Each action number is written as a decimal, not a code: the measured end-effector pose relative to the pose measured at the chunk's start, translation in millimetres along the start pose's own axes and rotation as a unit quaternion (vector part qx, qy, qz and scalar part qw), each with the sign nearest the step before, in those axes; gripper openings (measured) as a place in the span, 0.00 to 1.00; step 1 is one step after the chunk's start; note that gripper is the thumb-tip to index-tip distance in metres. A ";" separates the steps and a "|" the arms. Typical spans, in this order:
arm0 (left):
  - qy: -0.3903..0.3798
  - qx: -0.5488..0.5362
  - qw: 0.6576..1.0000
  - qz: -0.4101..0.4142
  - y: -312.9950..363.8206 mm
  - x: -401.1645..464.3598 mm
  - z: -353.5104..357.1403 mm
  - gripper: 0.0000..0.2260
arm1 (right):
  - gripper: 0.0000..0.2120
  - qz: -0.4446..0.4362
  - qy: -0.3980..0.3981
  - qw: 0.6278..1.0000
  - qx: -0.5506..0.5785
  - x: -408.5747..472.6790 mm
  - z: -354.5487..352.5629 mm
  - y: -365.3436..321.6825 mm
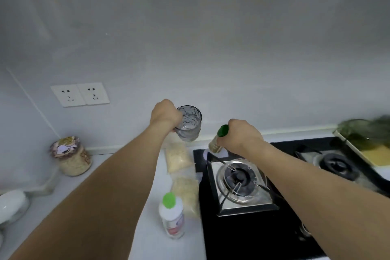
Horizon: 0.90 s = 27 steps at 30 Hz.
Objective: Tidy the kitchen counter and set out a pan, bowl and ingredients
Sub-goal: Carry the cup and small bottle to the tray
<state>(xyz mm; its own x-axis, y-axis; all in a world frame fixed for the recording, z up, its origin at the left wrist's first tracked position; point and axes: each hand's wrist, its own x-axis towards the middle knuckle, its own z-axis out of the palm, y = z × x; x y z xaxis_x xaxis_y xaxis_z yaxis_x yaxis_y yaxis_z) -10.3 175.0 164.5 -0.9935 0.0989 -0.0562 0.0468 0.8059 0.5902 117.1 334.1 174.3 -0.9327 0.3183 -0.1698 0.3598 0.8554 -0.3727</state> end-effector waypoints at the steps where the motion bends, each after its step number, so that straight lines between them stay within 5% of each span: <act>1: 0.001 -0.004 1.000 0.017 26.2 -15.7 5.1 0.08 | 0.12 0.006 0.013 1.000 0.008 -15.1 -14.0 21.6; 17: -0.078 0.004 0.978 0.195 311.5 -221.9 165.2 0.09 | 0.12 0.163 0.137 0.977 0.029 -194.0 -134.3 336.3; 27: -0.122 0.033 0.956 0.263 428.4 -253.2 258.9 0.09 | 0.10 0.248 0.163 0.953 0.052 -225.3 -168.5 469.5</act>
<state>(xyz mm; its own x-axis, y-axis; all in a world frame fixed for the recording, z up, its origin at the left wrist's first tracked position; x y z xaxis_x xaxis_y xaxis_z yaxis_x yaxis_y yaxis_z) 288.1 646.5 223.1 -0.7768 0.6283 0.0429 0.5483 0.6413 0.5367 491.8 732.8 191.2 -0.5993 0.7981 -0.0628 0.7443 0.5265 -0.4108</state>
